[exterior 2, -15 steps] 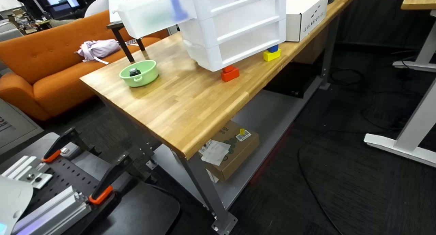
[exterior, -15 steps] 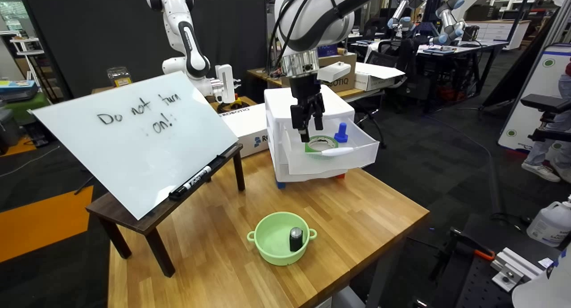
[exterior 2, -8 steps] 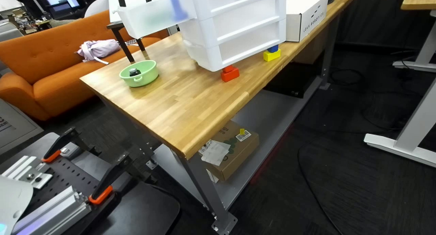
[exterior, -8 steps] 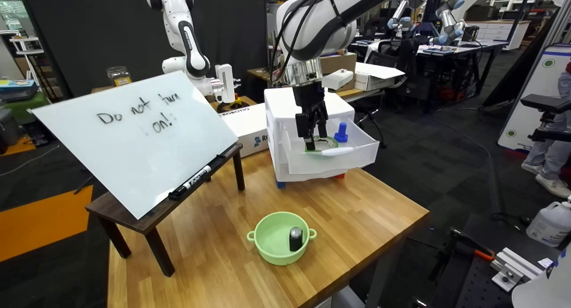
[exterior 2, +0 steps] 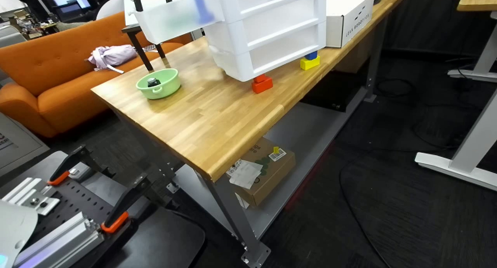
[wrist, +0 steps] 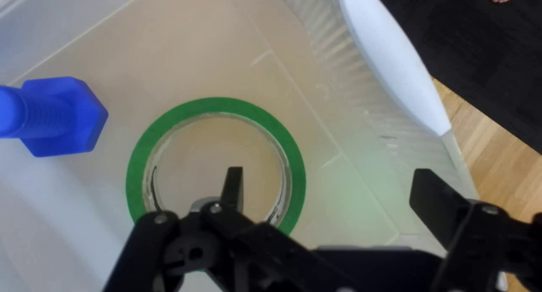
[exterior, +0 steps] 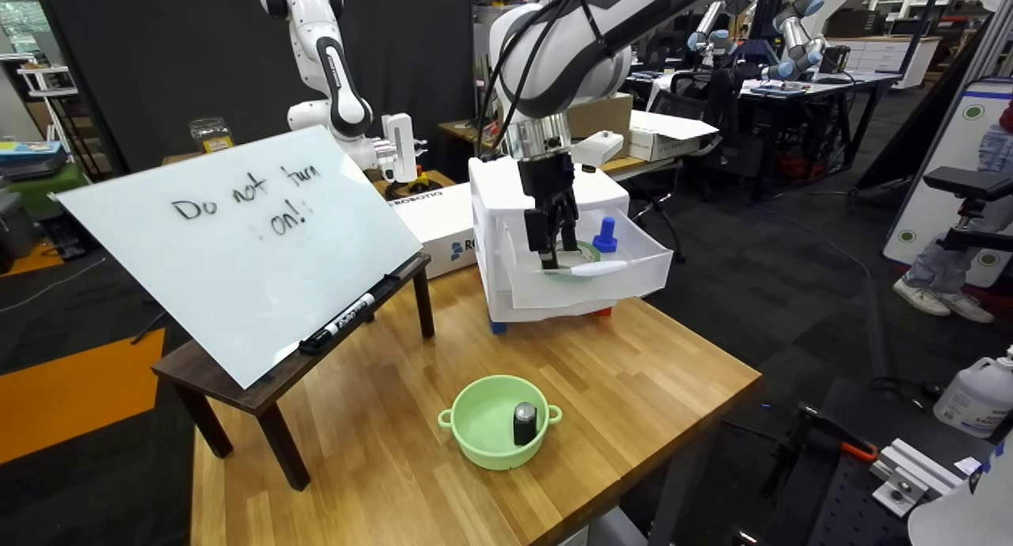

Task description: Remove the masking tape from the object and put it on the table

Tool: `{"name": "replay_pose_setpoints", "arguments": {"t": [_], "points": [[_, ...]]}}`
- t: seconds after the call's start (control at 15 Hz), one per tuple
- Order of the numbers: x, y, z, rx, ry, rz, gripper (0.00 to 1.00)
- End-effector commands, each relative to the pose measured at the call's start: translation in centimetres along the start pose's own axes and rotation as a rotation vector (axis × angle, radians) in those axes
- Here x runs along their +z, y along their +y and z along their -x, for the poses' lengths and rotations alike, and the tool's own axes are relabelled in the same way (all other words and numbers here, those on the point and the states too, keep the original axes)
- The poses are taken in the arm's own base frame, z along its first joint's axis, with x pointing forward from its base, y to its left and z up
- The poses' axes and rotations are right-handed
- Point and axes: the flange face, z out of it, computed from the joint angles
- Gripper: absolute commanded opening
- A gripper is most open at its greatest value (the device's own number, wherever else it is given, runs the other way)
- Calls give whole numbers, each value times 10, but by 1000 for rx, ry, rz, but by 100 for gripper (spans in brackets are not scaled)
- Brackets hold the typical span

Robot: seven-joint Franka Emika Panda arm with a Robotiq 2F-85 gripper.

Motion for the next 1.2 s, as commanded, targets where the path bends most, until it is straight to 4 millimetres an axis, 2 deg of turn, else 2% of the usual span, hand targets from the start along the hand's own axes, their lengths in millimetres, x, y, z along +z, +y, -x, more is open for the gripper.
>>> {"name": "replay_pose_setpoints", "arguments": {"t": [0.0,0.6,0.93,1.0,1.07,1.13], "points": [[0,3,-3,-31,33,-17,100],[15,25,-2,-1,29,-49,100],[22,28,-6,-2,20,-57,100],[22,28,-7,-4,23,-60,94],[21,27,-7,-9,27,-63,74],[20,27,-7,-12,30,-63,68]]}}
